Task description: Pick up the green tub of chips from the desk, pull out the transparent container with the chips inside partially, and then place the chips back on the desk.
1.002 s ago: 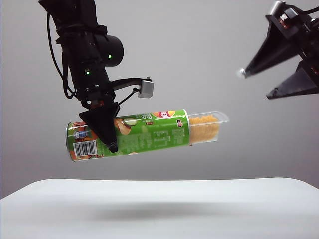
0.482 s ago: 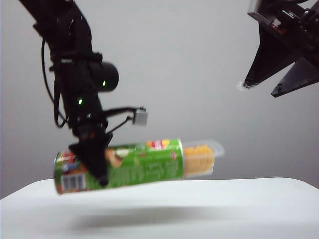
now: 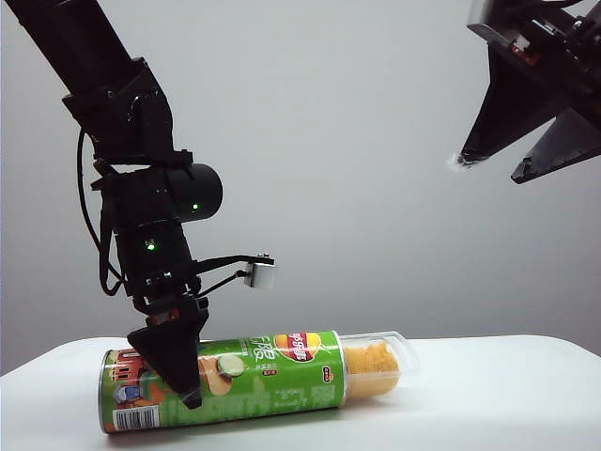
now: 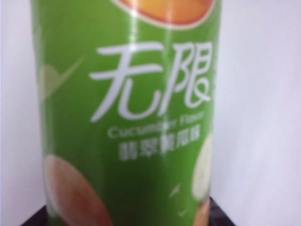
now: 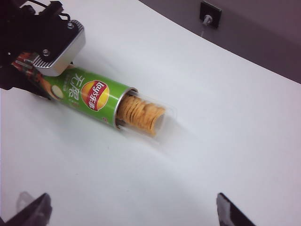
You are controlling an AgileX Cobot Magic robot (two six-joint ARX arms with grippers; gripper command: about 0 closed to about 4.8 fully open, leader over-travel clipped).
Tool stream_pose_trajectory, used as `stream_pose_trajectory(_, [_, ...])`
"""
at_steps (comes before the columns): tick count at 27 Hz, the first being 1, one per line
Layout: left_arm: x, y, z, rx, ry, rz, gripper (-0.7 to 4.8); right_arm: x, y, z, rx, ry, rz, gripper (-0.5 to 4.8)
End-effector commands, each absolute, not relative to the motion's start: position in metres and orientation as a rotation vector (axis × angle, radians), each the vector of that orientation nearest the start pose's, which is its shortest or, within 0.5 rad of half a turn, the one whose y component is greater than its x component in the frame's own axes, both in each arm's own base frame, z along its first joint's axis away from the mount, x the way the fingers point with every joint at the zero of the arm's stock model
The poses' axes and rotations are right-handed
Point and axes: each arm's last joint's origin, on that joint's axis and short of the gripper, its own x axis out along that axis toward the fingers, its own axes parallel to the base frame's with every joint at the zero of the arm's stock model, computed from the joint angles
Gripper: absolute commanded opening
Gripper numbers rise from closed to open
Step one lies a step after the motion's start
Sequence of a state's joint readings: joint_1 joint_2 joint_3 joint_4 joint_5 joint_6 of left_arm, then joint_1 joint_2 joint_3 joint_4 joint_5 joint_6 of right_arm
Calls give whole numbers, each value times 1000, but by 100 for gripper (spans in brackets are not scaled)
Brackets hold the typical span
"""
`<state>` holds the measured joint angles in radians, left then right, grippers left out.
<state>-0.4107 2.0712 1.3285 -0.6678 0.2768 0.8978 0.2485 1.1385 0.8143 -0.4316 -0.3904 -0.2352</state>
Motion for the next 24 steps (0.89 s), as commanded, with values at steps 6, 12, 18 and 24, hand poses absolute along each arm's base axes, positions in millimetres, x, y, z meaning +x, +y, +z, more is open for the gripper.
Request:
stream_pose_trajectory(6, [349,-162,112,793,1100,-1155,423,220,68,260,-158,672,706,479])
stream_pose_trajectory(12, [350,-162,112,750,1115,-1112,479,220,68,260,-158,671,706,479])
stream_pose_trajectory(18, [351,-163,114,749,1126,-1068,479,220,68,260,-158,672,706,479])
stream_pose_trajectory(24, [349,-165,133,769,1073,-1043,479,221,68,260,-159,666,706,479])
